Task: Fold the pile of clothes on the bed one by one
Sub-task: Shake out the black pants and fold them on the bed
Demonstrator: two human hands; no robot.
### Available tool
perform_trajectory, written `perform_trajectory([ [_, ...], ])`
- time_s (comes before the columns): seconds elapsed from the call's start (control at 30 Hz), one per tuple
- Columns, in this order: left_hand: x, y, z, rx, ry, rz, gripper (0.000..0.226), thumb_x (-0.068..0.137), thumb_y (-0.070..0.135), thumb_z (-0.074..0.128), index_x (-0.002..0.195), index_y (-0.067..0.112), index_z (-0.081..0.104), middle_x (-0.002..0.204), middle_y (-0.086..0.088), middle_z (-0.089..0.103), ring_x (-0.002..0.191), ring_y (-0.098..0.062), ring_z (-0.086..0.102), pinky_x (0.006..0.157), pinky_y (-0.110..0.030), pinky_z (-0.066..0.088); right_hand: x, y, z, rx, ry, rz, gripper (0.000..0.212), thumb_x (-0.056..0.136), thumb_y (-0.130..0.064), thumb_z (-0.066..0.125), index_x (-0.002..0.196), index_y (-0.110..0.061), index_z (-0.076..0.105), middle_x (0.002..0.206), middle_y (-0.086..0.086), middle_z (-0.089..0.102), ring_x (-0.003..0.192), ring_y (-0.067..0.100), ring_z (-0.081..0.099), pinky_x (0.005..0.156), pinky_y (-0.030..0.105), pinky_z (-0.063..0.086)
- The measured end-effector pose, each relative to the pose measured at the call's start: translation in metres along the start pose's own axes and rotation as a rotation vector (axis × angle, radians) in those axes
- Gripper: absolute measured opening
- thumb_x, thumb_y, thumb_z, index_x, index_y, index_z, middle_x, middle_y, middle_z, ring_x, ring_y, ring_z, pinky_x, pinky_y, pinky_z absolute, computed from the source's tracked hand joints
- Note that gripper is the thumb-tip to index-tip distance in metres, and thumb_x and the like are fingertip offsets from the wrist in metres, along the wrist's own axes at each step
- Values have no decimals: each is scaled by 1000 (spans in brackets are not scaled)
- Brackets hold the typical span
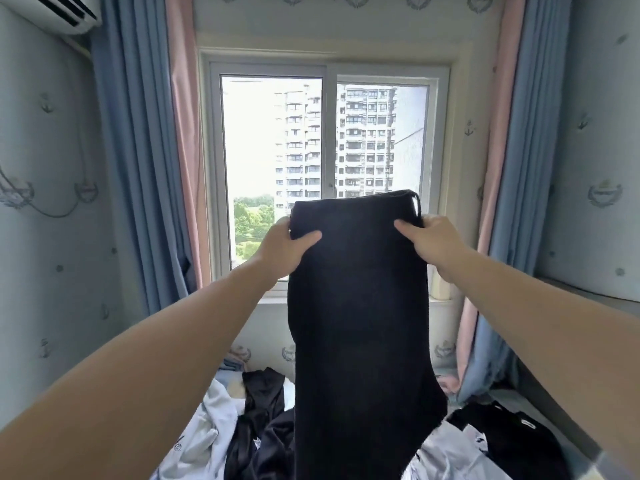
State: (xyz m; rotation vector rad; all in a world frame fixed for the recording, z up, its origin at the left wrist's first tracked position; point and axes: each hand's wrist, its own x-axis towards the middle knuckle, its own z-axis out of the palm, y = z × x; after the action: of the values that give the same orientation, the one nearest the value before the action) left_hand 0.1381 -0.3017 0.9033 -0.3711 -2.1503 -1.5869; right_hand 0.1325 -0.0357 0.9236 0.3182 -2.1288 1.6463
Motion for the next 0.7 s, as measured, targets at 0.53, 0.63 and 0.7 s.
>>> perform_trajectory([
  [0.53,-227,149,6,-187,124,3,26,82,49,78,100,34,66,93,15,77,86,-9,75,71,-28,59,-208,-91,-93,91,-14,-161,16,98,-34,63,83,-30,66,95,-8,72,88,11,68,73,25,52],
  [0.63,-258,161,16,-202,152,-59,30,84,58,73,98,33,64,97,13,76,93,-14,72,76,-33,58,-235,-95,-109,124,-28,-132,16,98,-35,63,82,-31,67,86,-16,74,81,5,70,69,20,51],
  [0.7,-274,164,24,-207,155,-110,42,85,64,68,106,28,62,104,11,73,97,-15,70,79,-33,57,-249,-95,-116,119,-37,-114,17,97,-35,64,81,-31,67,82,-18,73,77,2,71,65,16,50],
])
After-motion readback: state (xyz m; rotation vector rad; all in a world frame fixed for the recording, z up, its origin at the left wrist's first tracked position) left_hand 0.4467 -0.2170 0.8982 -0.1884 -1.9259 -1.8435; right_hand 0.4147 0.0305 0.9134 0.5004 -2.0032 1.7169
